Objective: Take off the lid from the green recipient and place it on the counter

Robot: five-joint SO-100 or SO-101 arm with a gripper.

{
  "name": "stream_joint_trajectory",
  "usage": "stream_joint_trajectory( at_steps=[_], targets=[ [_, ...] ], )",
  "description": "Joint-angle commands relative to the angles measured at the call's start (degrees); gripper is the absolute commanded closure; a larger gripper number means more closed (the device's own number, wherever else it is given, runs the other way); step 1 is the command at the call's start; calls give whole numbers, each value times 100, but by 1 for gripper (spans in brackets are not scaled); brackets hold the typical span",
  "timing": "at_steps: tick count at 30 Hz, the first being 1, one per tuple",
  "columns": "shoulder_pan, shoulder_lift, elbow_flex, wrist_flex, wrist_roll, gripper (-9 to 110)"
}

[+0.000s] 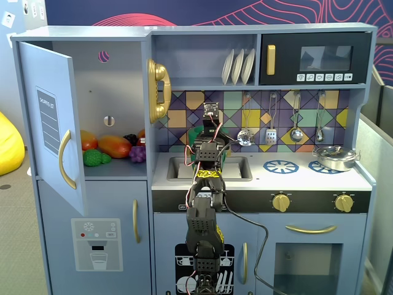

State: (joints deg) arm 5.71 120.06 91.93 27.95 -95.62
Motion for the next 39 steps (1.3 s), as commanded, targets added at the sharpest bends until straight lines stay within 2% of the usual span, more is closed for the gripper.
stream_joint_trajectory(
  at_steps=[1, 11, 15, 19, 22, 26, 33, 39],
  targets=[
    [-141, 9, -431, 26, 141, 101],
    [-211, -185, -1134, -712, 141, 101],
    [360, -79, -1169, -738, 18, 101],
    [1459, -114, -1011, -1002, 105, 101],
    [2224, -272, -738, -1468, 202, 101],
    [2689, -448, 193, -2487, 44, 101],
    [2786, -1011, 1257, -3577, -176, 101],
    [2804, -1222, 1828, -3841, -316, 101]
  ],
)
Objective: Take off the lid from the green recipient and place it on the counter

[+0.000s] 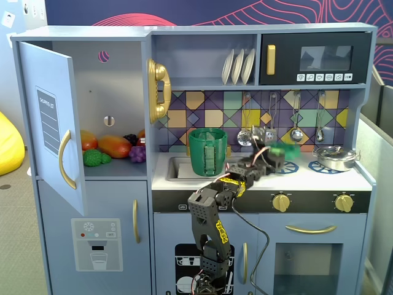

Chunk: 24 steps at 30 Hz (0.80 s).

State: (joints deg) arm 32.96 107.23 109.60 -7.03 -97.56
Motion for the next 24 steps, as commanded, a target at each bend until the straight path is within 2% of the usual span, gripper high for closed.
stream_joint_trajectory(
  at_steps=[1, 18, 24],
  targets=[
    [79, 62, 141, -352, -123, 101],
    [-18, 606, 1134, -290, -237, 101],
    [0, 677, 1011, -325, 149, 75]
  ],
)
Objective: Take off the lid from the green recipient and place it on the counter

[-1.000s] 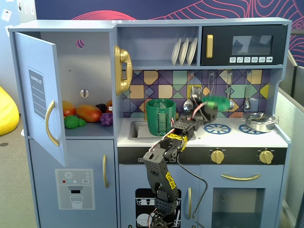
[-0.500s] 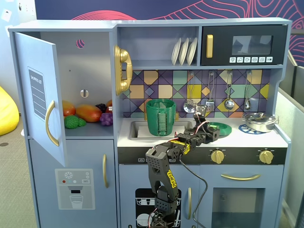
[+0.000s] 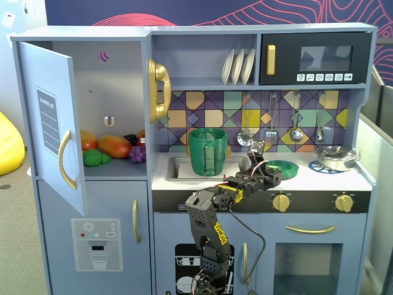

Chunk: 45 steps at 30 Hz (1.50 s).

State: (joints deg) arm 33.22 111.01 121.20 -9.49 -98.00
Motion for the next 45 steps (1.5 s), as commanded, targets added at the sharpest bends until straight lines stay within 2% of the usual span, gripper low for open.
stream_joint_trajectory(
  at_steps=[1, 5, 7, 10, 13, 14, 18, 20, 23, 29, 33, 42, 45],
  targets=[
    [-18, 299, -229, -79, 220, 73],
    [-62, 686, -580, -378, 229, 70],
    [-44, 1257, -791, -18, 229, 72],
    [-9, 2619, -870, 1758, 299, 74],
    [-176, 4052, -606, 4623, 457, 75],
    [-264, 4456, -264, 5221, 501, 73],
    [-563, 5537, 1406, 7312, -633, 70],
    [-1028, 5845, 2074, 7893, -220, 72],
    [-1854, 6135, 3023, 7928, 466, 74],
    [-2821, 6478, 4333, 7761, 782, 77],
    [-3085, 6776, 4887, 7840, 923, 79],
    [-3357, 6979, 5045, 9255, 896, 87],
    [-3305, 6996, 5045, 9598, 738, 97]
  ],
)
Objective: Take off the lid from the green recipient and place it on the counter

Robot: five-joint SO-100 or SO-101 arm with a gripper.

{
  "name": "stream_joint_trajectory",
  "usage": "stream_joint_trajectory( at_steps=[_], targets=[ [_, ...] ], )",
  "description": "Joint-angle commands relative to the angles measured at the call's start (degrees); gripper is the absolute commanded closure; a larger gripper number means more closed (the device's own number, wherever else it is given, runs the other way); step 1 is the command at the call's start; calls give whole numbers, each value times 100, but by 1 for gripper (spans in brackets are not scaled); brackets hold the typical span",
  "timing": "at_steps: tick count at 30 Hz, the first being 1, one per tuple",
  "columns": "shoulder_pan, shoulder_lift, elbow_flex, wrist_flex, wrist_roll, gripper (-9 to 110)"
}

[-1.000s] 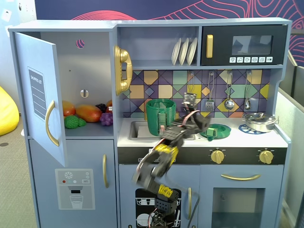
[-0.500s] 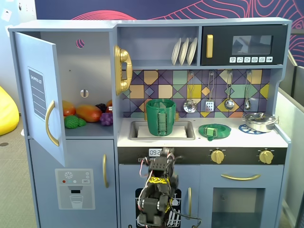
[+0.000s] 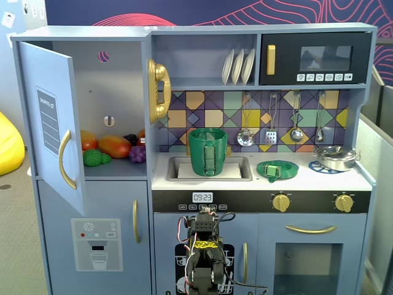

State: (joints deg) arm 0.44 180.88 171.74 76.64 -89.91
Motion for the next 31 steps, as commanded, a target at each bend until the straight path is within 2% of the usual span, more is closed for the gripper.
stream_joint_trajectory(
  at_steps=[1, 9, 31],
  targets=[
    [0, 44, -9, 1037, -79, 100],
    [158, 123, -9, 1125, 325, 100],
    [369, 123, -9, 1116, 334, 100]
  ],
)
